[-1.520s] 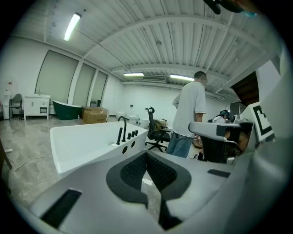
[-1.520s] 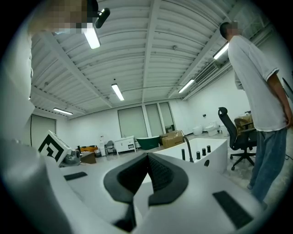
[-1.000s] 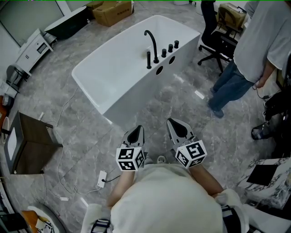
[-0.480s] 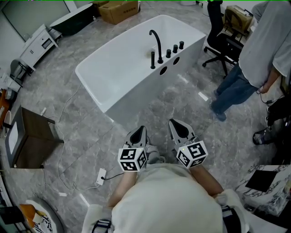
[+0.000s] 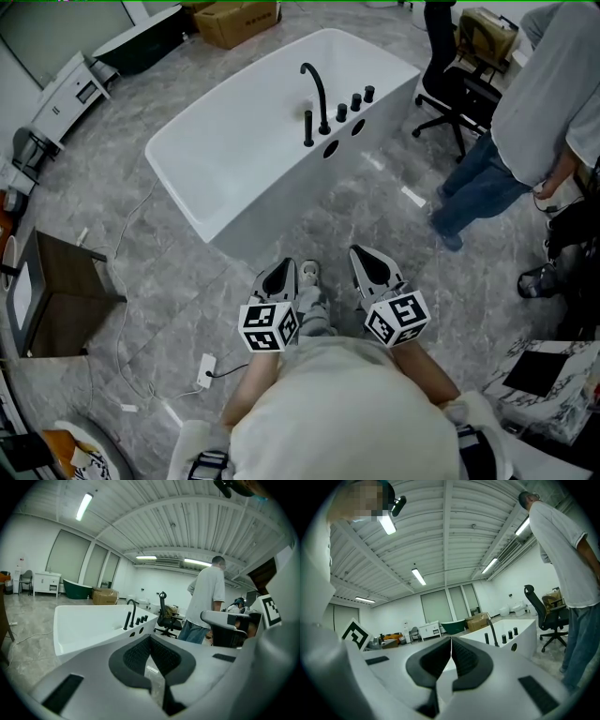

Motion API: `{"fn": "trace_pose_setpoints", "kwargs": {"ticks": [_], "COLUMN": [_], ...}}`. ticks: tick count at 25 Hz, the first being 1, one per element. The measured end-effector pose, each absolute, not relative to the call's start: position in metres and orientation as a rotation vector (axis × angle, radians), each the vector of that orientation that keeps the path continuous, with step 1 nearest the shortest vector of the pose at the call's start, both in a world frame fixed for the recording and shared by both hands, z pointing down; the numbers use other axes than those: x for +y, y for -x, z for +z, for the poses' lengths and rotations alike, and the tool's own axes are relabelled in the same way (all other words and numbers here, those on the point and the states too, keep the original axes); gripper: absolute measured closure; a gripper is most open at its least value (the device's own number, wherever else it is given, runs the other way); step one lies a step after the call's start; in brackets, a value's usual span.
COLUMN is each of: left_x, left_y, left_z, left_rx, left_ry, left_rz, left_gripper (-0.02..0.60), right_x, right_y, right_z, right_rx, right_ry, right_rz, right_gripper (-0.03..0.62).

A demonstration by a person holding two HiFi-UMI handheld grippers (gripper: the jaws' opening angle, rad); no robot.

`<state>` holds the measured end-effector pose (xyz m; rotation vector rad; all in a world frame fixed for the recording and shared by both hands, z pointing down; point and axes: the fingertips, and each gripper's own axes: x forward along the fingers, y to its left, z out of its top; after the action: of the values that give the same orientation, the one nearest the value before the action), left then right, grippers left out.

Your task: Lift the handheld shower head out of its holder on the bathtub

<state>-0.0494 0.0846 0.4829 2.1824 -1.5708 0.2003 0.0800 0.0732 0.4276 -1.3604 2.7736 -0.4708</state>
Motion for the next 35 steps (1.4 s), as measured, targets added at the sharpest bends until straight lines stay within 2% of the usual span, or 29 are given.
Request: {"fn": "trace_pose_setpoints", "kwargs": {"ticks": [35], "left_x": [-0.193], "left_y": [0.106], "left_z": [0.500], "left_rx": [-1.453], "left_ry": [-2.155], "left_rz": [0.216], "left_gripper": [0.561], "right_x": [-0.213], "right_y": [-0.019], "right_z": [0.445], "right_rx": [2.841], "right_ry": [1.454], "right_rz": [-0.493], "right_gripper": [0.572]}}
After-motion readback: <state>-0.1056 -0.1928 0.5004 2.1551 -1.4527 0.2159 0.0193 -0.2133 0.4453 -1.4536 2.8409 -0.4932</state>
